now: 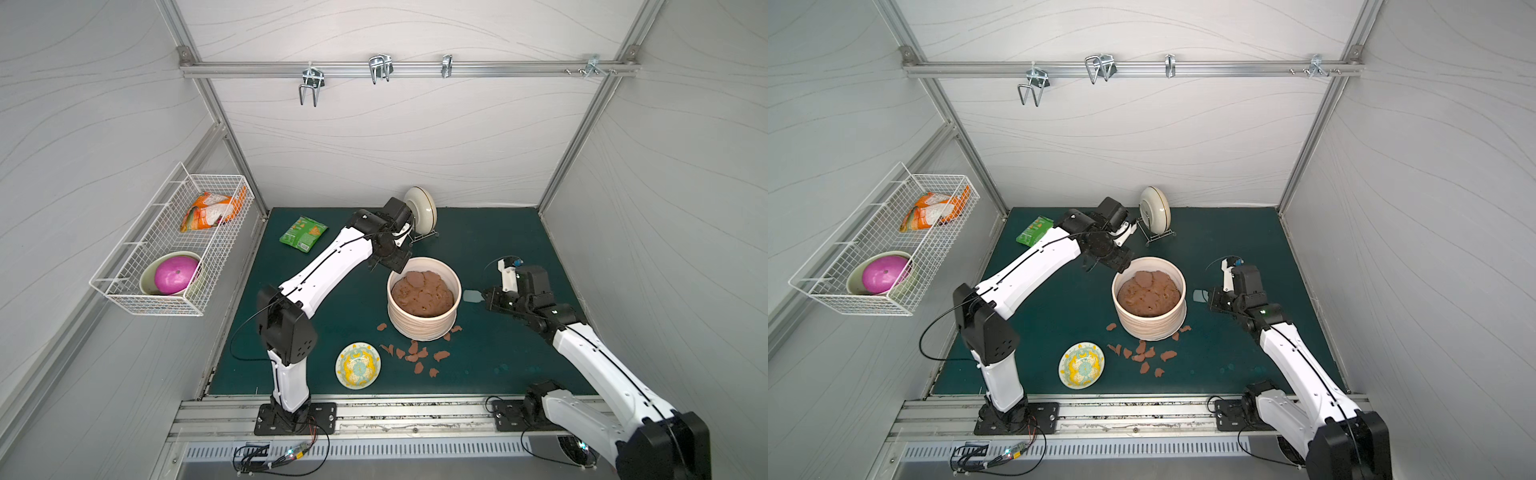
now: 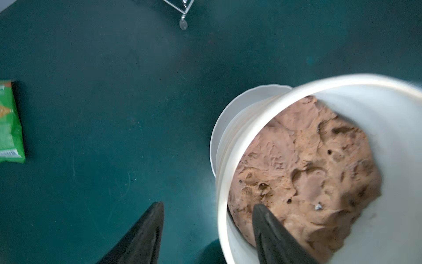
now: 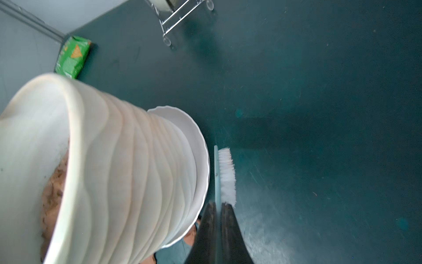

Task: Scrub the dried mud off the ceramic pot
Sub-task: Place the brush at the center of the board.

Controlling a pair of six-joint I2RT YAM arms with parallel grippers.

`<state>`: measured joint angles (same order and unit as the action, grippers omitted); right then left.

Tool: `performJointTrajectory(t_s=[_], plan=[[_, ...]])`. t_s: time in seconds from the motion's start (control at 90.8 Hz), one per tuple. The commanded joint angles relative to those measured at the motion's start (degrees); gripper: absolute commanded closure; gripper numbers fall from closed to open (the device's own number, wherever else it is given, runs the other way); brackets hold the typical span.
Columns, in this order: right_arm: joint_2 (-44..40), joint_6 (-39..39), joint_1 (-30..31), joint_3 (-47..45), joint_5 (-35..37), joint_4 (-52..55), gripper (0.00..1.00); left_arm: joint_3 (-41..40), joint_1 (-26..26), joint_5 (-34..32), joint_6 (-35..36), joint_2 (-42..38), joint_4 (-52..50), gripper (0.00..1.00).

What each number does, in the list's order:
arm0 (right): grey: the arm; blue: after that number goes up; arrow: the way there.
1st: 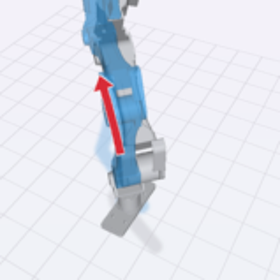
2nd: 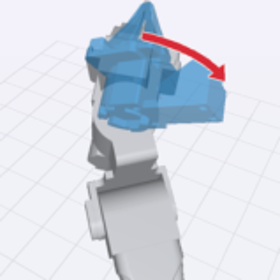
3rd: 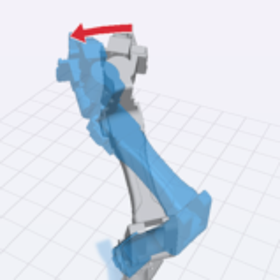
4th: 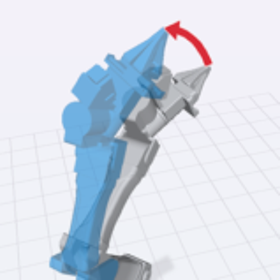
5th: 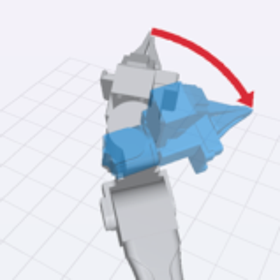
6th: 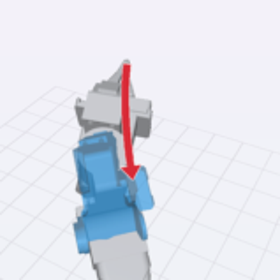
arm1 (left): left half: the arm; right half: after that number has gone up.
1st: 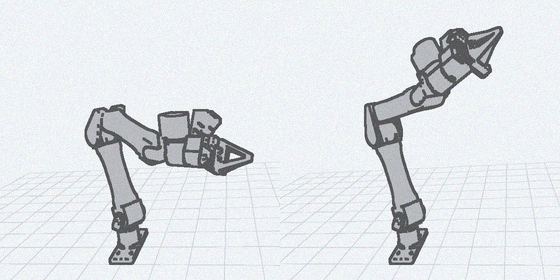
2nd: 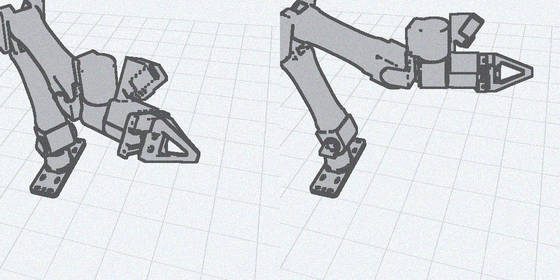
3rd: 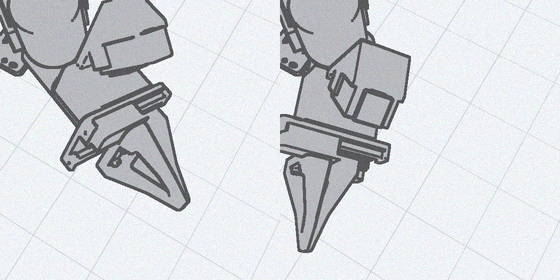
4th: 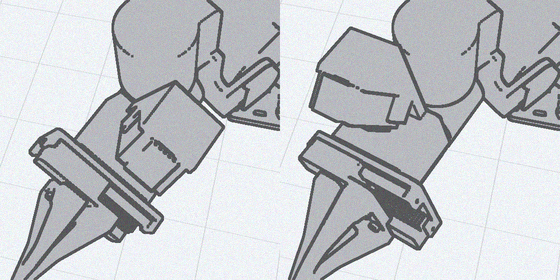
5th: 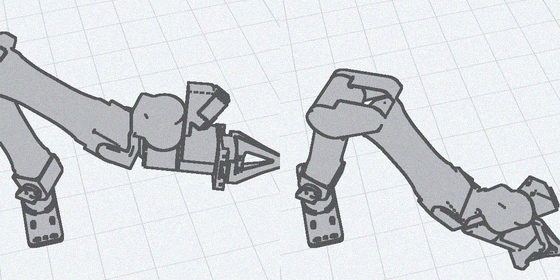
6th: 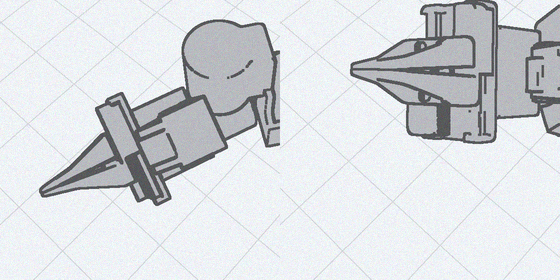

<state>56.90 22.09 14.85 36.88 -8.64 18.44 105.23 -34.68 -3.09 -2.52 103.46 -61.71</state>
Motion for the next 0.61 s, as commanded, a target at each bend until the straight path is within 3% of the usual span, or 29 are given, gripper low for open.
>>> performJointTrajectory(t_s=[0.0,0.22,0.594], plan=[[3.6,3.7,-2.9,-0.9,-7.0,-11.0,1.0,-6.2,3.0,0.4,-6.4,-5.9,7.7,0.25],[12.6,10.7,-8.1,-4.6,-13.9,-25.3,0.97,-20.5,9.1,5.5,-10.0,-15.5,19.1,0.12],[21.8,12.7,-9.7,-6.2,-18.4,-31.1,0.92,-30.0,11.7,5.4,-10.6,-18.3,24.1,0.07]])
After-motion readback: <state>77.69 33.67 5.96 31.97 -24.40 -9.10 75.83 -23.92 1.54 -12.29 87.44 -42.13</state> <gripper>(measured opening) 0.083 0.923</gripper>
